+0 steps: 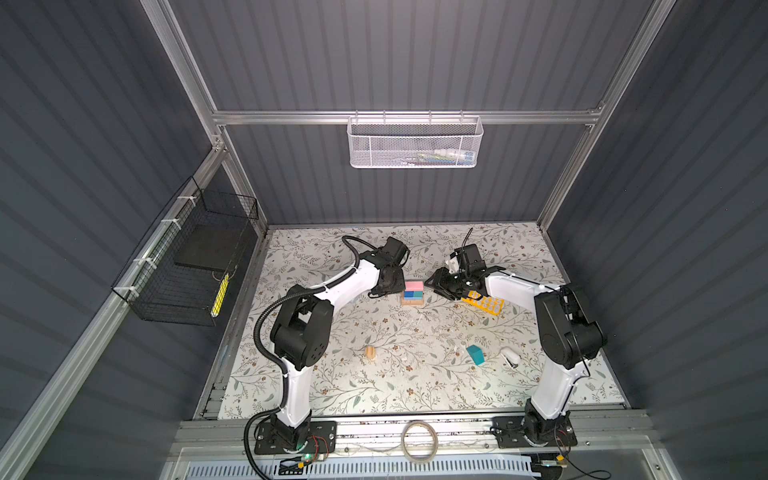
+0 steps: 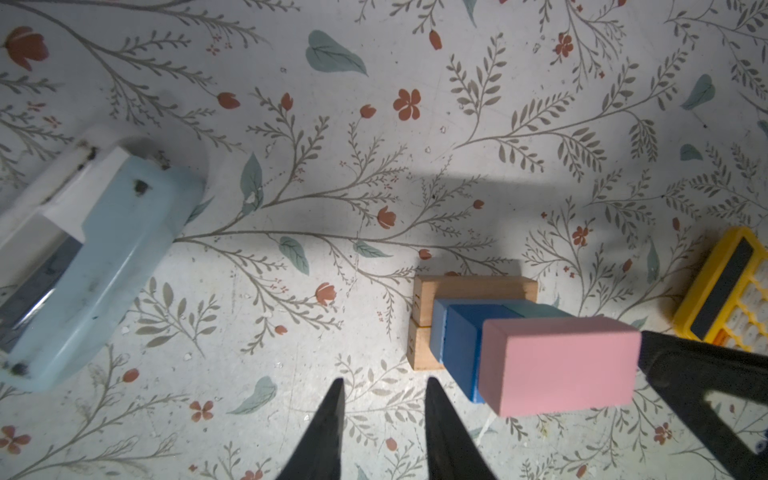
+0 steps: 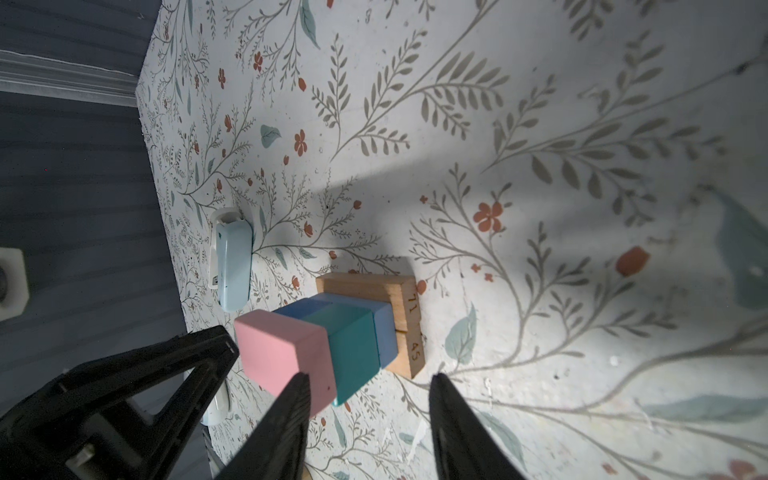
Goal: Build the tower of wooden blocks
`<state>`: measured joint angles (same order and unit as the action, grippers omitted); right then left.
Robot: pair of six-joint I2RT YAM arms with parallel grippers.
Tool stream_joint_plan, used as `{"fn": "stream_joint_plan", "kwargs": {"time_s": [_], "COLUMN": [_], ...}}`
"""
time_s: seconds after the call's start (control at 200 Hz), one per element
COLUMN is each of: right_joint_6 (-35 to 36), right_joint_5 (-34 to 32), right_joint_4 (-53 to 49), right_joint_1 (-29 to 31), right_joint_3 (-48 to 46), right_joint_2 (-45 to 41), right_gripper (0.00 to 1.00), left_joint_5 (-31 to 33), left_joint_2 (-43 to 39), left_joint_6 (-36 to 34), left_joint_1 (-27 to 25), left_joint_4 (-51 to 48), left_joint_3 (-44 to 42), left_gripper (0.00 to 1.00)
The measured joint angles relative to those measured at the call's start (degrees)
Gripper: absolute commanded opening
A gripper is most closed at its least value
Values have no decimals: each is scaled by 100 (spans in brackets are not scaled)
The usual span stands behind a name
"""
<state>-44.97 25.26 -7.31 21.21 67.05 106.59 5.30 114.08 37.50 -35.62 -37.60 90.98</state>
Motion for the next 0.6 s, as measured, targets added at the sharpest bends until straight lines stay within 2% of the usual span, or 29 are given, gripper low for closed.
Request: {"fn": "stream_joint_plan", "kwargs": {"time_s": [0.6], "right_joint_6": [0], "right_joint_5": [2], "right_joint_4": [0], "right_joint_1": [26], "right_joint_3": [2], "right_joint_2": [74], "right_gripper": [48], "left_joint_5": [-39], "left_joint_2": [0], "left_joint_6": [0], "left_joint_1": [0], "left_joint_4": [0], "left_joint_3": [0], "left_gripper": [33]}}
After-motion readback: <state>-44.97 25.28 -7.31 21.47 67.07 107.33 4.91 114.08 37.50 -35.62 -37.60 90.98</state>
